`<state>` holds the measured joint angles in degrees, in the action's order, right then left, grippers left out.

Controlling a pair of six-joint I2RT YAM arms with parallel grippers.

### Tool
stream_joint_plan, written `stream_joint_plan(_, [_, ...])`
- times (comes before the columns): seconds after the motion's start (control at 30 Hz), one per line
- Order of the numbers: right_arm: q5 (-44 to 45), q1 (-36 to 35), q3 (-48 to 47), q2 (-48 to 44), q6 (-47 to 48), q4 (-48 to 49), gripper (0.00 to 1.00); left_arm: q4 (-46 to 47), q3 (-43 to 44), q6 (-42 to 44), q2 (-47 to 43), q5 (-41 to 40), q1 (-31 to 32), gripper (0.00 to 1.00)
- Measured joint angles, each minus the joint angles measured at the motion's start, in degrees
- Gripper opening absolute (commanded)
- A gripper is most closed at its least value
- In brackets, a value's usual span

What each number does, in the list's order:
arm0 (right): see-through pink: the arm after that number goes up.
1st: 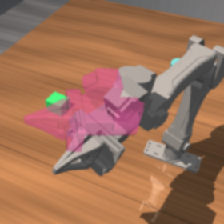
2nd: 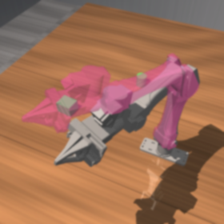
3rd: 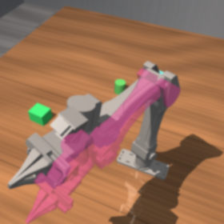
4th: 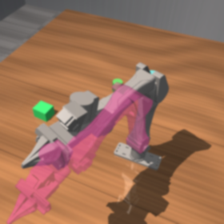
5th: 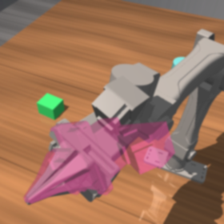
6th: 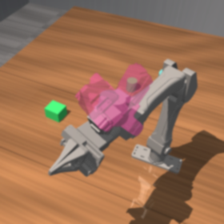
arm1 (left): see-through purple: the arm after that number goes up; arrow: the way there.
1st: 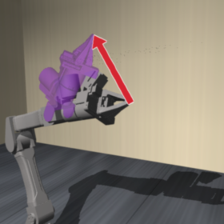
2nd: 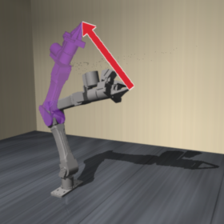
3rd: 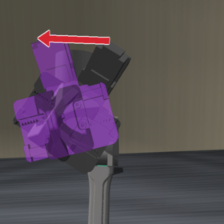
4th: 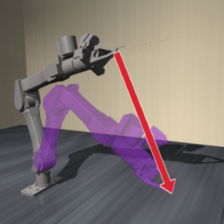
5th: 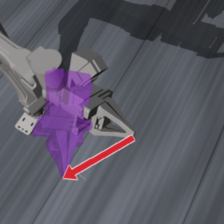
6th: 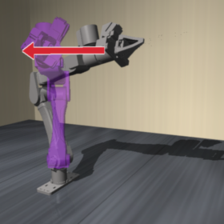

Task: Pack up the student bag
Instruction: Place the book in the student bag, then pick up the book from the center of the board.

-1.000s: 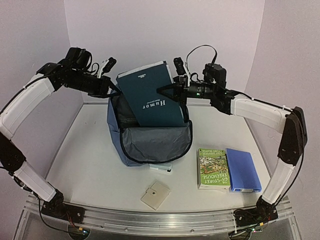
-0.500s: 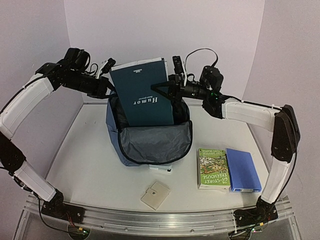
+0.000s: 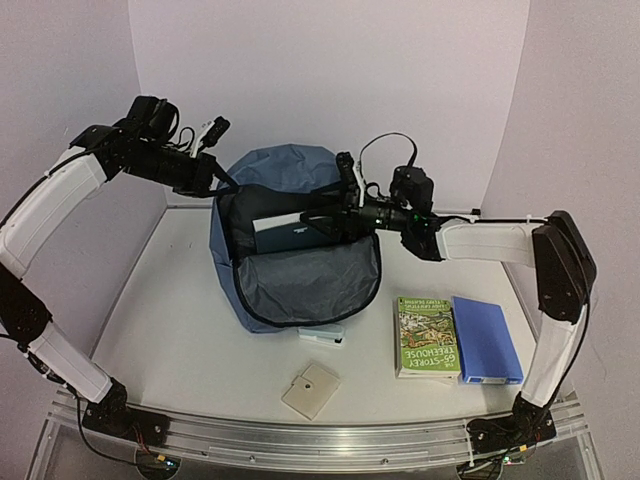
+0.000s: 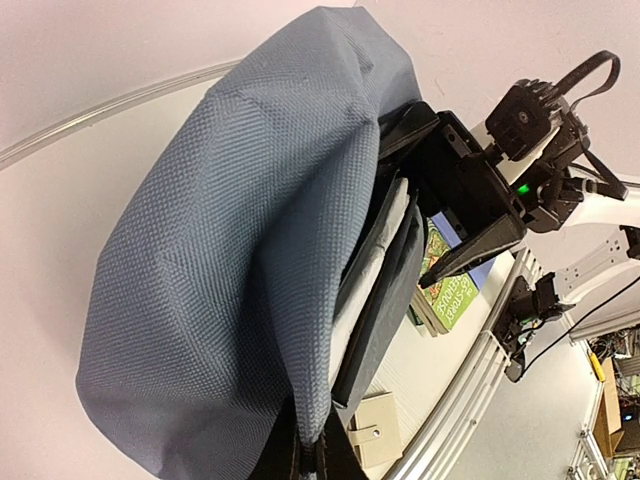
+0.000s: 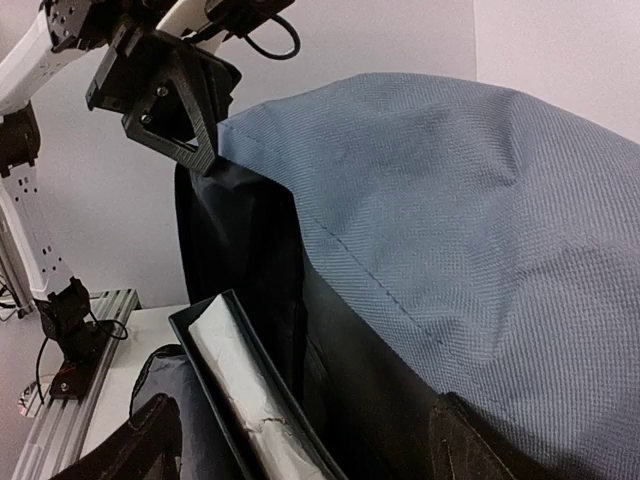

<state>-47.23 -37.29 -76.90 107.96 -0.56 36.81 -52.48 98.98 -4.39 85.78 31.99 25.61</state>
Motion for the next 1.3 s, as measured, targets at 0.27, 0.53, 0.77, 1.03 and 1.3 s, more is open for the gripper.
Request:
stream_joint_plan(0.27, [2.5, 0.0, 1.2, -7.8, -2.8, -1.6, 0.94, 1.4, -1.4, -0.1, -1.2, -0.7, 0.0, 0.0])
stream_joint_plan(0.53, [8.2, 0.0, 2.7, -18.6, -9.0, -8.0, 0.98, 4.9, -5.1, 0.0, -3.6, -3.4, 0.1, 0.0])
stream_joint_plan(0.77, [29.5, 0.3, 7.6, -30.3, -15.7, -26.1, 0.98, 10.5, -10.3, 0.0, -5.9, -5.2, 0.1, 0.0])
stream_joint_plan(1.03, [50.4, 0.9, 15.5, -36.7, -26.5, -50.0, 0.97, 13.6, -13.0, -0.1, -7.5, -5.6, 0.1, 0.0])
stream_joint_plan(1.3, [59.9, -4.3, 23.4, -35.2, -39.5, -66.3, 0.98, 16.0, -15.7, -0.1, -8.8, -6.3, 0.1, 0.0])
